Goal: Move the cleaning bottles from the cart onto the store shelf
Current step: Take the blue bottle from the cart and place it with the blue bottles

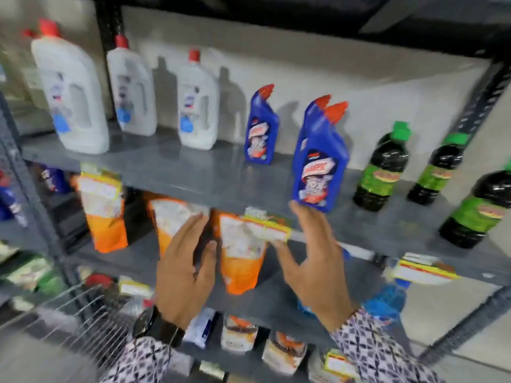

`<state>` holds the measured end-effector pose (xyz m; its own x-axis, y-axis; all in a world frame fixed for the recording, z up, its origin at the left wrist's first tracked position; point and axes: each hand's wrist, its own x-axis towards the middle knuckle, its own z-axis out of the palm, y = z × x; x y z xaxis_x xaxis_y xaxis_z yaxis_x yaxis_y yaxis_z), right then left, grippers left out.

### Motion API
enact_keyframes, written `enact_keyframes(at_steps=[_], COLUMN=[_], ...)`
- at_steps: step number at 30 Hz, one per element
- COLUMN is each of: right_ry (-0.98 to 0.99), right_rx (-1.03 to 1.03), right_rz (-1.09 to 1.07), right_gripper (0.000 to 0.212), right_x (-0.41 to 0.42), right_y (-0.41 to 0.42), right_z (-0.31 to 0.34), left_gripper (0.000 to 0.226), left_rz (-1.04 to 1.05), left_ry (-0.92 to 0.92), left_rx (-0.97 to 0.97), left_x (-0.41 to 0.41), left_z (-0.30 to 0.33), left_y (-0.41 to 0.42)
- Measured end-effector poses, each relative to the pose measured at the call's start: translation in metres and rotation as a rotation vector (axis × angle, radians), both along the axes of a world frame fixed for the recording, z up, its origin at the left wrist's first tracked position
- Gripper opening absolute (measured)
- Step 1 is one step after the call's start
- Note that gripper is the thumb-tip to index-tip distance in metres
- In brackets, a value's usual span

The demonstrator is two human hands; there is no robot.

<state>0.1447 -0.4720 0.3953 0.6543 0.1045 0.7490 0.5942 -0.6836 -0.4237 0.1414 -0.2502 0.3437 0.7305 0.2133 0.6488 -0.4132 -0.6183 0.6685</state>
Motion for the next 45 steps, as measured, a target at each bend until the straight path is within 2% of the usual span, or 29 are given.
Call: enact_keyframes(at_steps=[2, 6, 11, 14, 16, 18, 19, 21, 24, 26, 28, 30, 32, 34, 36, 39, 41, 45], right_ry=[0.055, 0.288, 0.792, 1.023, 1.213, 1.394, 1.473, 1.563, 1.614, 1.661, 1.683, 1.647, 1.629, 1.638, 1.635, 1.665, 1.69, 1.693], right_rx=[-0.161, -0.425, -0.704, -0.8, -0.863, -0.916, -0.924, -0.956, -1.012, -0.951, -0.874, -0.842, -0.831, -0.812, -0.778, -0.679, -0.561, -0.198], right_rz=[0.141, 0.426, 0.629, 0.703, 0.732, 0.737, 0.703, 0.588, 0.459, 0.419, 0.379, 0.354, 0.338, 0.306, 0.282, 0.29, 0.334, 0.452], right_gripper=[0.06, 0.062, 0.066, 0.063, 0.061, 0.065, 0.066, 0.06, 0.068, 0.074, 0.064, 0.048, 0.044, 0.045, 0.042, 0.035, 0.035, 0.038], right_x=[0.001, 0.016, 0.04, 0.05, 0.052, 0.055, 0.055, 0.056, 0.056, 0.053, 0.048, 0.042, 0.036, 0.03, 0.027, 0.031, 0.033, 0.033], right_y=[0.052, 0.174, 0.32, 0.403, 0.442, 0.476, 0.486, 0.505, 0.525, 0.534, 0.54, 0.543, 0.544, 0.545, 0.546, 0.537, 0.524, 0.485], right_z=[-0.032, -0.117, -0.231, -0.312, -0.359, -0.414, -0.44, -0.493, -0.555, -0.578, -0.602, -0.619, -0.626, -0.618, -0.599, -0.561, -0.531, -0.446], left_gripper=[0.048, 0.044, 0.039, 0.05, 0.042, 0.022, 0.018, 0.028, 0.018, 0.014, 0.006, 0.006, 0.007, 0.01, 0.016, 0.023, 0.029, 0.02], left_rz=[0.067, 0.27, 0.456, 0.511, 0.51, 0.47, 0.484, 0.531, 0.476, 0.491, 0.506, 0.423, 0.373, 0.42, 0.471, 0.552, 0.498, 0.353], left_ry=[0.089, 0.365, 0.906, 1.082, 1.194, 1.251, 1.268, 1.258, 1.226, 1.262, 1.28, 1.321, 1.264, 1.182, 1.24, 1.212, 1.182, 1.058], left_rx=[-0.054, -0.191, -0.484, -0.631, -0.846, -1.233, -1.347, -1.484, -1.549, -1.529, -1.577, -1.658, -1.853, -1.844, -1.734, -1.582, -1.542, -1.508], left_x=[-0.023, -0.055, -0.094, -0.115, -0.126, -0.13, -0.13, -0.124, -0.108, -0.099, -0.092, -0.093, -0.094, -0.094, -0.091, -0.093, -0.091, -0.082], left_z=[-0.035, -0.132, -0.249, -0.326, -0.38, -0.423, -0.442, -0.474, -0.516, -0.534, -0.557, -0.584, -0.588, -0.575, -0.556, -0.515, -0.479, -0.382], left_y=[0.034, 0.136, 0.255, 0.312, 0.344, 0.368, 0.376, 0.386, 0.397, 0.404, 0.411, 0.415, 0.417, 0.412, 0.408, 0.405, 0.399, 0.378])
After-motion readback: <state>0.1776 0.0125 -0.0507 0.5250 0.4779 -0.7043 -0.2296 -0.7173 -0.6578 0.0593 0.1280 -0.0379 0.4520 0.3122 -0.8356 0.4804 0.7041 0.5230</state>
